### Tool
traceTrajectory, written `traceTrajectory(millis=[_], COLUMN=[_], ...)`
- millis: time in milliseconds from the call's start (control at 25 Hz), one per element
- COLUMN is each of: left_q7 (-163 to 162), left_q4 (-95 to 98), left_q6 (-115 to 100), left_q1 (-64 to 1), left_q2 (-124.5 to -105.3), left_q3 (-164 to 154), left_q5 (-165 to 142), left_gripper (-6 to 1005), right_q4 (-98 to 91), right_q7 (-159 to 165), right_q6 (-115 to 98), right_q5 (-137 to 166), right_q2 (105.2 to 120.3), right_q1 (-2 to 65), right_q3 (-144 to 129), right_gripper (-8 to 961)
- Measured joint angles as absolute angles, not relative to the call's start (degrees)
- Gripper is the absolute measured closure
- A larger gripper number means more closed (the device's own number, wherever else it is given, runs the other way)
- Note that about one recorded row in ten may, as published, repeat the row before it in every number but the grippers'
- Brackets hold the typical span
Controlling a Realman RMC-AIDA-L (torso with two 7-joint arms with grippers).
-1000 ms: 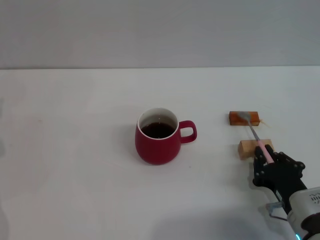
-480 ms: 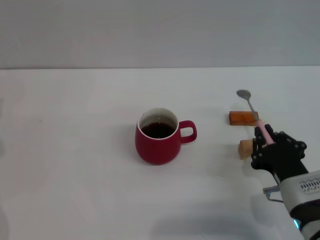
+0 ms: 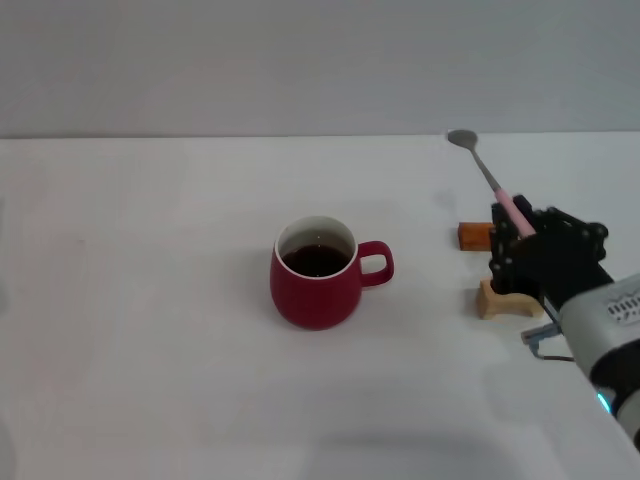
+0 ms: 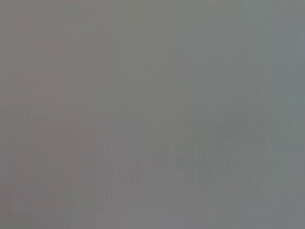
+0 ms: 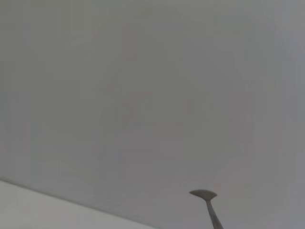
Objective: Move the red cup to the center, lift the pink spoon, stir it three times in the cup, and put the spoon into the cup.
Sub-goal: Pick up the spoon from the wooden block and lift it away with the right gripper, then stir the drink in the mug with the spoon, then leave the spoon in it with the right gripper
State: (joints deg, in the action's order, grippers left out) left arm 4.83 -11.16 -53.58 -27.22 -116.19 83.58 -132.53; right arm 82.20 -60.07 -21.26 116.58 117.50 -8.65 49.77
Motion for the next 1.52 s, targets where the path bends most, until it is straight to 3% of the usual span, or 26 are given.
traceTrajectory(millis=[680, 1200, 1520], left_q7=[4.7, 4.7, 4.7], left_q4=[-11.1, -11.1, -11.1], left_q6=[-53.6, -53.2, -53.0], left_q1=[-27.1, -27.0, -27.0], left_q2=[-116.60, -116.93, -116.99], left_q3=[84.5, 85.0, 85.0], left_q5=[-132.5, -132.5, -132.5], left_gripper=[170, 170, 170], right_q4=[103.6, 115.1, 116.1], right_q7=[-54.2, -38.8, -28.8], right_q6=[18.4, 45.8, 63.2], right_q5=[125.8, 134.6, 135.9], right_q2=[118.83, 118.79, 118.73], right_q1=[-8.3, 2.1, 12.9], right_q3=[67.8, 76.7, 84.8], right_gripper=[804, 804, 804])
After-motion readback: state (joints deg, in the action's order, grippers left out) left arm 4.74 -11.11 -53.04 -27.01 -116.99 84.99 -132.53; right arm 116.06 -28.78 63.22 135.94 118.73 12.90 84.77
